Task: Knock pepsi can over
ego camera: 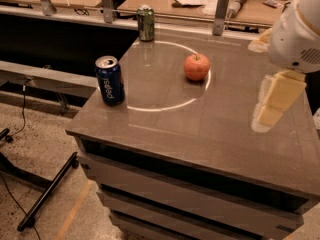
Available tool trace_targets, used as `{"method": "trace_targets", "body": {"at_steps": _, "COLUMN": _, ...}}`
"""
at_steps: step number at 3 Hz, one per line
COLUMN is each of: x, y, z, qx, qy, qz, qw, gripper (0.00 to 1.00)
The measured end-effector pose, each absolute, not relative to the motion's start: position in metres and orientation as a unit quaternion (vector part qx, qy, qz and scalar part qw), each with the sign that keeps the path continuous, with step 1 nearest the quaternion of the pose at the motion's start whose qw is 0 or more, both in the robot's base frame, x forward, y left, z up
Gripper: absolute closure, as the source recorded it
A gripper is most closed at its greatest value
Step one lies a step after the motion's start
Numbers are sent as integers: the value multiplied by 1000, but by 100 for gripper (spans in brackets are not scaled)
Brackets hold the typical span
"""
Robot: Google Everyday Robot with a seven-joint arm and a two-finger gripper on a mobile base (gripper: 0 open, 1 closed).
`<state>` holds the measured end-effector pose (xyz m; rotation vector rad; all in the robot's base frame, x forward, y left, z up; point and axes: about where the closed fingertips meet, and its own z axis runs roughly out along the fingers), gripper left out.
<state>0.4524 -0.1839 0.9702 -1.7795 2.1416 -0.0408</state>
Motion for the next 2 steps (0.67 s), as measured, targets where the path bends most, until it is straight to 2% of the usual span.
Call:
{"method": "trace_targets", "body": {"at_steps": 1, "x": 481, "y": -101, "z": 950, "qx": -675, "qy": 706, "qz": 47, "qw": 207, "gripper": 0}}
{"method": "trace_targets", "body": {"at_steps": 2, "x": 498, "y": -48, "z": 938, "qx": -696, "qy": 675, "qz": 87, "qw": 229, "gripper": 0}}
